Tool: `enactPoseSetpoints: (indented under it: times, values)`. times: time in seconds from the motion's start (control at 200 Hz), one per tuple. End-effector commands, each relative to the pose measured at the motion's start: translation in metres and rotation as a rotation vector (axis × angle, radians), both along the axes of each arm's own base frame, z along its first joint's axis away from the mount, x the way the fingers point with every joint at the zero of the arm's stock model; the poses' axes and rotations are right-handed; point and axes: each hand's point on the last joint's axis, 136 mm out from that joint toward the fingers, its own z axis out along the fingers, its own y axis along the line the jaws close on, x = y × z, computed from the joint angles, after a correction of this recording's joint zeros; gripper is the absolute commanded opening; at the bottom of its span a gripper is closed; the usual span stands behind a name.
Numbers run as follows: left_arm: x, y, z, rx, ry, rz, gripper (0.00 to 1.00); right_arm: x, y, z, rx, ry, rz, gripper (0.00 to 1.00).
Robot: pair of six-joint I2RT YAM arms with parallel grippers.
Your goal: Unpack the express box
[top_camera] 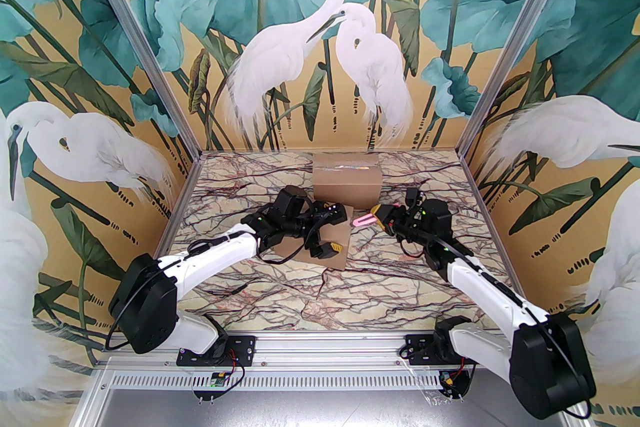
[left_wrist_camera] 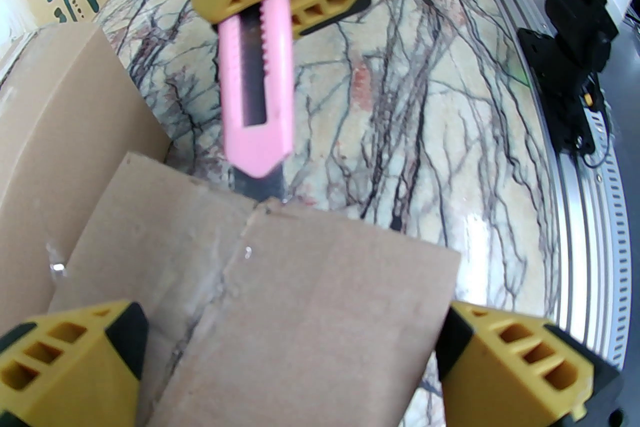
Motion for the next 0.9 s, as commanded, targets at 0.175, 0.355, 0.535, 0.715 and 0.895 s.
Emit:
enactPoseSetpoints:
  times: [0.175, 0.355, 0.535, 0.715, 0.895]
  values:
    - [-0.030, 0.000, 0.019, 0.061, 0.113, -0.122, 1.00, -0.013, 0.009, -0.019, -0.054, 0.059, 0.084, 0.00]
    - [-0.030, -0.001, 0.005, 0.138, 0.096, -0.120, 0.99, -0.009, 0.013, -0.014, -0.033, 0.053, 0.097, 0.00]
    - [-0.036, -0.003, 0.001, 0.198, 0.118, -0.151, 1.00, -0.008, 0.014, -0.011, -0.031, 0.031, 0.112, 0.00]
    - [-0.025, 0.002, -0.012, 0.277, 0.079, -0.093, 1.00, -0.006, 0.022, -0.006, 0.001, 0.001, 0.162, 0.00]
    - [-0.010, 0.005, -0.014, 0.304, -0.001, -0.049, 1.00, -0.011, 0.032, 0.004, 0.026, -0.050, 0.267, 0.00]
